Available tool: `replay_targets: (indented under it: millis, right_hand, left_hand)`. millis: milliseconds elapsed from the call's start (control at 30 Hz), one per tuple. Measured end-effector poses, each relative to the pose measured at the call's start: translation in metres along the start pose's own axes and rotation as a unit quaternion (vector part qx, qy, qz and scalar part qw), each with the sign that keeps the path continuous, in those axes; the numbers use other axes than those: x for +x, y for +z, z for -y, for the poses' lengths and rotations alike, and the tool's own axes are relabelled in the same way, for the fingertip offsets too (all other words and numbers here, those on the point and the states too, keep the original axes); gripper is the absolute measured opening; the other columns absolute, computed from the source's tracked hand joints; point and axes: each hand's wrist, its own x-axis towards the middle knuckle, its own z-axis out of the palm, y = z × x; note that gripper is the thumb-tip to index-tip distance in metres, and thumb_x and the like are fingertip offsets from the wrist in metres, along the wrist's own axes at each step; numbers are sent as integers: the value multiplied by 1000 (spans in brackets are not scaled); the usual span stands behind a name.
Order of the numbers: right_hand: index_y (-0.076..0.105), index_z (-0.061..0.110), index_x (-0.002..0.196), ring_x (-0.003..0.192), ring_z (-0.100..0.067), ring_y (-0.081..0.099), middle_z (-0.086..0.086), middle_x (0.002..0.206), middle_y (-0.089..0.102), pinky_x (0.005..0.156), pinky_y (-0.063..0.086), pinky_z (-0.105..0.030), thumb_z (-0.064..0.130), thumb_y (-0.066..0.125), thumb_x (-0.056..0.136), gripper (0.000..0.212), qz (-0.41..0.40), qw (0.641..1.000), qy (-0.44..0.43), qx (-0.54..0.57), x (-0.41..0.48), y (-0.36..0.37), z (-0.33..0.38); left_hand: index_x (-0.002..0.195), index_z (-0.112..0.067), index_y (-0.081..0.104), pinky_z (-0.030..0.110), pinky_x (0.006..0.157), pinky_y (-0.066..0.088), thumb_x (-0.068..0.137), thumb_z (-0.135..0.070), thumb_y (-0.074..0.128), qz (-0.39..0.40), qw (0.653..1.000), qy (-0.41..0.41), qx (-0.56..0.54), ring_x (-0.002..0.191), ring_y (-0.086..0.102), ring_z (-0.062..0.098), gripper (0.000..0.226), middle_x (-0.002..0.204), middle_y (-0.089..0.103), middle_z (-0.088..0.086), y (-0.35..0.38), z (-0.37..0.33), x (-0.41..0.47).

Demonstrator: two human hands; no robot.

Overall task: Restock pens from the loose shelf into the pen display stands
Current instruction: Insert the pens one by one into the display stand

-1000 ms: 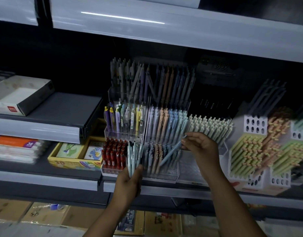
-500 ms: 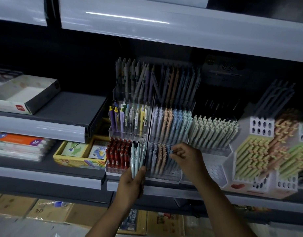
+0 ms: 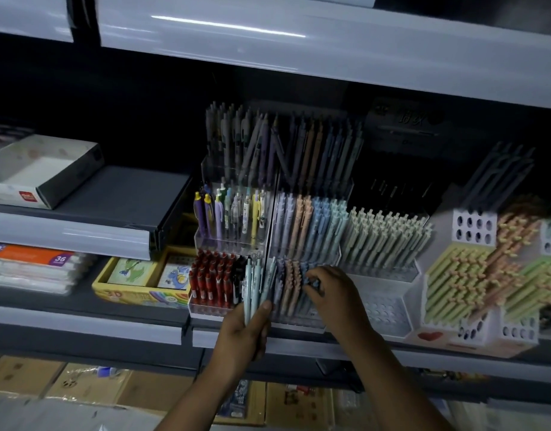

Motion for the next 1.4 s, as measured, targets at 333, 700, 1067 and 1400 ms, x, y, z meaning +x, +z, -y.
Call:
replay_targets:
  millis: [333, 700, 1067, 1400]
  right_hand:
    - [68, 18, 111, 82, 7, 57, 12, 98, 60, 75, 42, -4, 17, 74, 91, 21, -69, 980, 11, 184, -14, -17, 16]
    - [71, 1, 107, 72, -26, 63, -18, 81, 67, 62, 49, -34, 5, 66, 91, 17, 101, 776, 165, 600, -10, -48, 7]
    - [69, -9, 101, 68, -26, 66, -15, 75, 69, 67, 58, -33, 2, 66, 93, 13, -71, 796, 173, 576, -7, -67, -31]
    - [70, 9, 98, 73, -18, 72, -2, 81, 74, 74, 61, -39, 7, 72, 92, 6, -53, 896, 154, 412, -12, -33, -57]
  left_hand:
    - [97, 8, 62, 30, 43, 35, 104, -33, 49, 43, 999, 3, 2, 40, 32, 21, 43, 54, 44, 10, 17, -1, -2]
    - [92, 2, 63, 27, 43, 32, 107, -32, 45, 75, 997, -12, 8, 35, 34, 20, 41, 56, 55, 10, 54, -9, -4]
    - [98, -2, 65, 26, 41, 30, 105, -36, 45, -10, 998, -53, -15, 40, 31, 17, 41, 54, 41, 7, 68, -3, -15]
    - [101, -3, 65, 30, 44, 27, 107, -32, 44, -36, 998, -50, 4, 44, 28, 19, 36, 57, 38, 4, 66, 1, -20]
